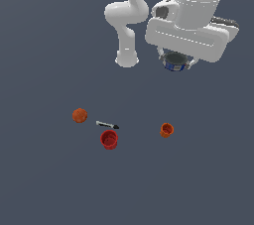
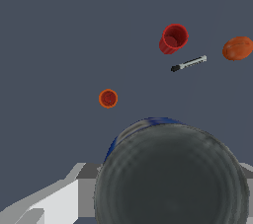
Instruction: Pick up a designated object from a clutter of objects.
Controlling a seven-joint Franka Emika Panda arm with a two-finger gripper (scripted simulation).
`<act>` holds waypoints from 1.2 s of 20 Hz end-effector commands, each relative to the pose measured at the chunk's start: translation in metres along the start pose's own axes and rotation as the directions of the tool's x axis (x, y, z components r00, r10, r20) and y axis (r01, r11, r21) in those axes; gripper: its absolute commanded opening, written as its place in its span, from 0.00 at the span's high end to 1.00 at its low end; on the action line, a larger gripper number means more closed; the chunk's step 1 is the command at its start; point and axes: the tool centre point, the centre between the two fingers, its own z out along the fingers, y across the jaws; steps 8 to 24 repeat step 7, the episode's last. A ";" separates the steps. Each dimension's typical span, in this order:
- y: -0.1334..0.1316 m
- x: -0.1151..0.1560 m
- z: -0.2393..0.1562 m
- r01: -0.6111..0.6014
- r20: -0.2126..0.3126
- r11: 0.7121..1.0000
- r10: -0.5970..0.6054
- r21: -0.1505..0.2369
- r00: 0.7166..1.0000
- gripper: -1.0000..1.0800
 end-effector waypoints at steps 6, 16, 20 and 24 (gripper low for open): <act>-0.006 -0.001 -0.018 0.000 0.000 1.000 0.000 0.000 1.000 1.00; -0.006 -0.001 -0.018 0.000 0.000 1.000 0.000 0.000 1.000 1.00; -0.006 -0.001 -0.018 0.000 0.000 1.000 0.000 0.000 1.000 1.00; -0.006 -0.001 -0.018 0.000 0.000 1.000 0.000 0.000 1.000 1.00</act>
